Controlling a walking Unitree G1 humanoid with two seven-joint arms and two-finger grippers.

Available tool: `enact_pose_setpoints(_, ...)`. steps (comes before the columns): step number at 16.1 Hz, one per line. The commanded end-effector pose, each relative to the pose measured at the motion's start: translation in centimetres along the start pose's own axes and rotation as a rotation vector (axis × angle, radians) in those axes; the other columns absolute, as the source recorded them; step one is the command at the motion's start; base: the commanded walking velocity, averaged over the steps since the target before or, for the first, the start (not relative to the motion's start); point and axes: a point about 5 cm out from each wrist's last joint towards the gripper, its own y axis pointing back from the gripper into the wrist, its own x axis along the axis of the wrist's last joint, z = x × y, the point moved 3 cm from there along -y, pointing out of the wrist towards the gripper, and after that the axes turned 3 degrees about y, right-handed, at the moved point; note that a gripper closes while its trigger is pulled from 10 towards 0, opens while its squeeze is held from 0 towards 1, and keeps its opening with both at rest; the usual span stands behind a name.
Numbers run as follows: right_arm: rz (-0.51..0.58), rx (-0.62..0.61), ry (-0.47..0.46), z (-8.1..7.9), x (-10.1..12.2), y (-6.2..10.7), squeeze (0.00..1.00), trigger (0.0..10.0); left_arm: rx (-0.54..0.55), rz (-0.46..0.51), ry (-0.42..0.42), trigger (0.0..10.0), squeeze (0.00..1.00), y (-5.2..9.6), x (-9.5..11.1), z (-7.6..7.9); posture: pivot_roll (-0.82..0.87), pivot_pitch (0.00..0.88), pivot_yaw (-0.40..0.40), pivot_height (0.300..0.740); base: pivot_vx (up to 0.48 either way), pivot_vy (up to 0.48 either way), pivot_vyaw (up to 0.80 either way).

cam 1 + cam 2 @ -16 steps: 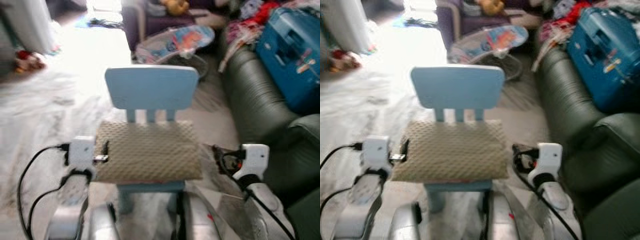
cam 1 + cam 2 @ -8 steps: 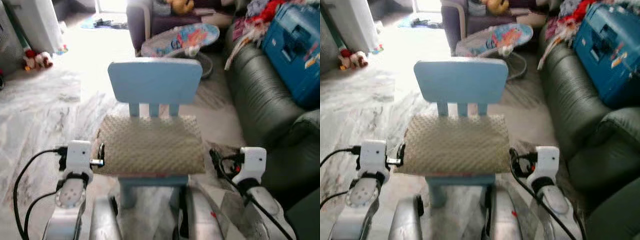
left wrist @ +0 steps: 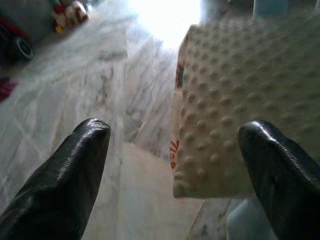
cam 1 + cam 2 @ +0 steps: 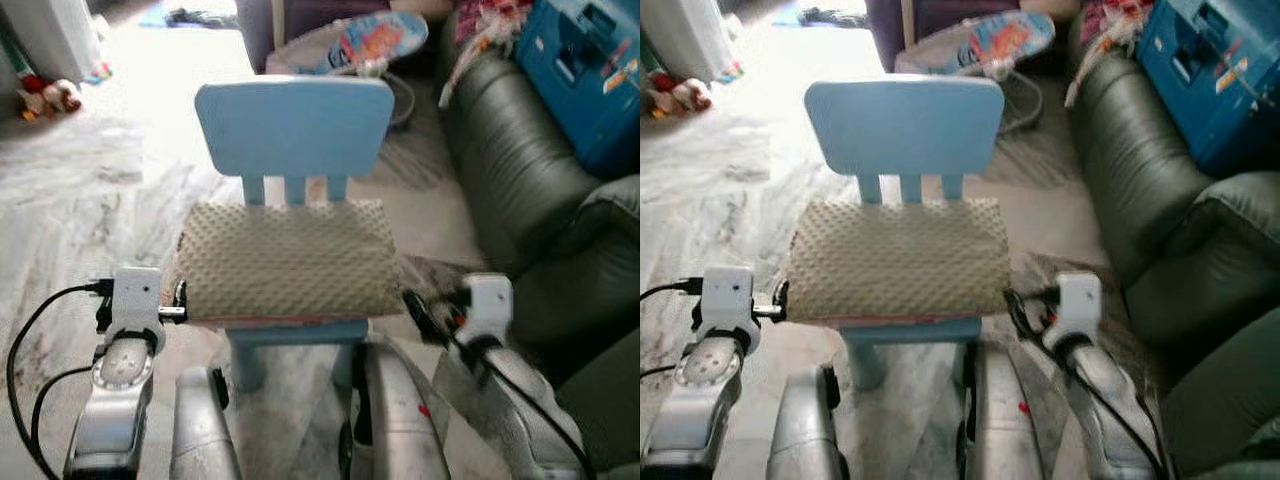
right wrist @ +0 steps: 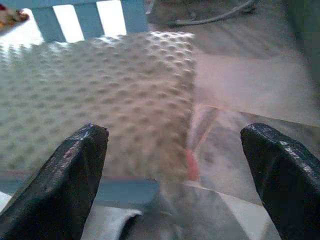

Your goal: Move the pillow to the sofa

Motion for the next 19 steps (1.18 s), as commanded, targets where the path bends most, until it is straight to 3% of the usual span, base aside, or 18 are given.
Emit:
enact_pose_setpoints(1, 0.003, 0.026, 0.002, -0.5, 0.0, -0.4, 1.00, 10.0, 0.001, -0.046, -0.011, 10.0, 1.00, -0.1, -0.8, -0.3, -0.01, 0.162, -0.040, 0.520, 0.000, 0.000, 0.00)
enact_pose_setpoints(6, -0.065, -0.004, 0.033, -0.3, -0.9, -2.3, 1.00, 10.0, -0.033, -0.108, 0.034, 10.0, 1.00, -1.1, -1.1, 0.1, 0.01, 0.198, -0.040, 0.520, 0.000, 0.000, 0.00)
enact_pose_setpoints(9, -0.098, 0.070, 0.061, -1.4, -1.4, -4.5, 1.00, 10.0, -0.001, -0.097, 0.059, 10.0, 1.00, -2.7, -0.5, 0.3, 0.02, 0.229, -0.050, 0.520, 0.000, 0.000, 0.00)
enact_pose_setpoints(14, -0.081, 0.077, 0.076, -1.4, -0.2, -6.8, 1.00, 10.0, 0.013, -0.097, 0.044, 10.0, 1.00, -5.3, 1.0, 0.5, 0.02, 0.255, -0.062, 0.520, 0.000, 0.000, 0.00)
enact_pose_setpoints(15, -0.071, 0.074, 0.081, -1.4, 0.0, -7.2, 0.97, 10.0, 0.006, -0.087, 0.044, 10.0, 0.58, -5.8, 1.4, 0.6, 0.03, 0.259, -0.063, 0.520, 0.000, 0.000, 0.00)
enact_pose_setpoints(16, -0.067, 0.074, 0.082, -1.3, 0.0, -7.4, 0.97, 10.0, -0.001, -0.081, 0.049, 10.0, 0.58, -6.0, 1.6, 0.8, 0.03, 0.264, -0.065, 0.520, 0.000, 0.000, 0.00)
enact_pose_setpoints(17, -0.053, 0.054, 0.087, -1.1, 0.2, -8.0, 0.00, 10.0, -0.012, -0.055, 0.066, 10.0, 0.00, -6.5, 2.1, 1.2, 0.03, 0.275, -0.069, 0.520, 0.000, 0.000, 0.00)
enact_pose_setpoints(19, -0.031, 0.052, 0.082, -1.3, 0.5, -8.4, 0.00, 10.0, -0.008, -0.037, 0.086, 10.0, 0.00, -6.9, 2.4, 1.3, 0.03, 0.294, -0.070, 0.520, 0.000, 0.000, 0.00)
